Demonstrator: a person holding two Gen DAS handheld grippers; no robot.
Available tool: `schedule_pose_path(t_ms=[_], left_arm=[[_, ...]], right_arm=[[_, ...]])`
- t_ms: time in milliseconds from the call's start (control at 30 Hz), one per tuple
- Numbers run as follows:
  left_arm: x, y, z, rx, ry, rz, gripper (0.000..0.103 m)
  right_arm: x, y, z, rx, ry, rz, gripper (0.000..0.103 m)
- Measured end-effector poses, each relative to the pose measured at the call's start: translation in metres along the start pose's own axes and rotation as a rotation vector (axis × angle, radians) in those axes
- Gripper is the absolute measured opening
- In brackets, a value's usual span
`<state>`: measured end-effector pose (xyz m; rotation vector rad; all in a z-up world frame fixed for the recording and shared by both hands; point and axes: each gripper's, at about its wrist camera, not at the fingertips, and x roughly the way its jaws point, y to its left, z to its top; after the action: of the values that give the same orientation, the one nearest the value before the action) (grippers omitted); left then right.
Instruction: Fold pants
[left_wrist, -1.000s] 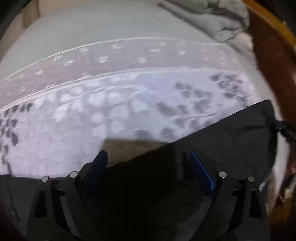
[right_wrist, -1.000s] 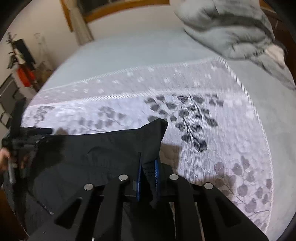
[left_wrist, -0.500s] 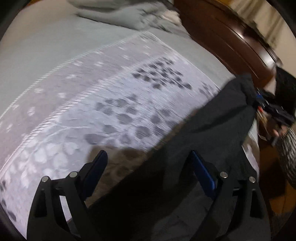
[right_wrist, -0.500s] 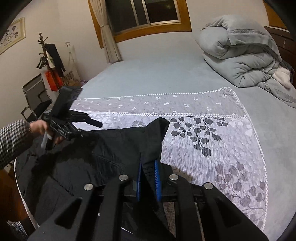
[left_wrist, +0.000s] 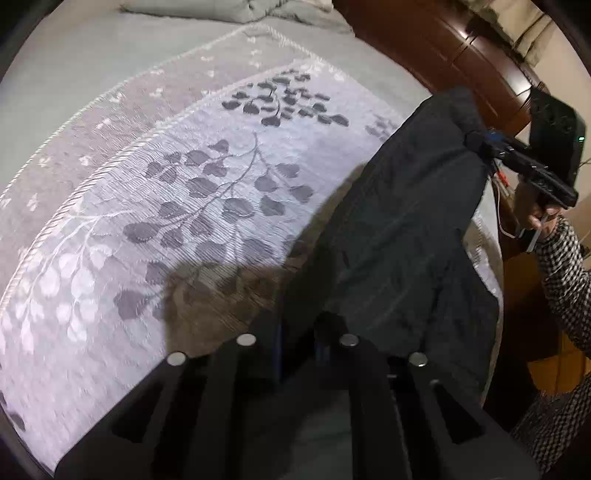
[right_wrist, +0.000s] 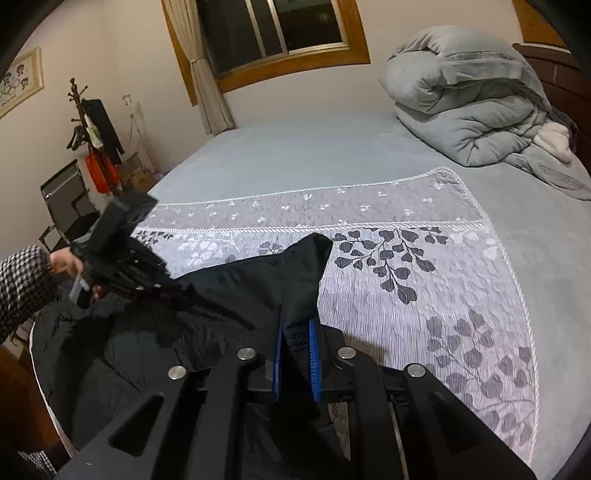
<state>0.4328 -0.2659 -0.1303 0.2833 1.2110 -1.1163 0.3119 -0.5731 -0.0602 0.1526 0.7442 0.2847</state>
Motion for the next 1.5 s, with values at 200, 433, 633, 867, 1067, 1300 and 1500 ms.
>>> schedule_pose_path(t_ms=[200, 433, 633, 867, 1067, 1300, 1500], left_arm=[[-0.044, -0.048, -0.026, 0.025, -0.133, 0.061, 0.003], [-0.089, -0.113, -0.071, -0.003, -0.233, 0.141, 0.002], [-0.080, -0.181, -0.127, -0.030, -0.257, 0.298, 0.004], [-0.047, -0.241, -0.194, -0.075, -0.314, 0.471, 0.006], [-0.043, -0.245, -0.215, -0.219, -0.388, 0.489, 0.006], [-0.012, -0.244, -0.225, -0.160, -0.335, 0.535, 0.008], [0.004, -0.256, -0.240, -0.068, -0.313, 0.574, 0.010]], right_arm=[[-0.035, 0.015, -0.007, 0.003, -0.074, 0.001, 0.012], [-0.085, 0.046, -0.030, -0.023, -0.158, 0.015, 0.012], [-0.102, 0.063, -0.076, -0.035, -0.111, -0.009, 0.012], [-0.100, 0.087, -0.118, -0.103, -0.050, -0.102, 0.012], [-0.119, 0.111, -0.102, -0.253, -0.124, -0.076, 0.013], [-0.116, 0.079, -0.164, -0.054, 0.032, -0.085, 0.035], [-0.117, 0.064, -0.210, 0.155, 0.067, -0.052, 0.036]])
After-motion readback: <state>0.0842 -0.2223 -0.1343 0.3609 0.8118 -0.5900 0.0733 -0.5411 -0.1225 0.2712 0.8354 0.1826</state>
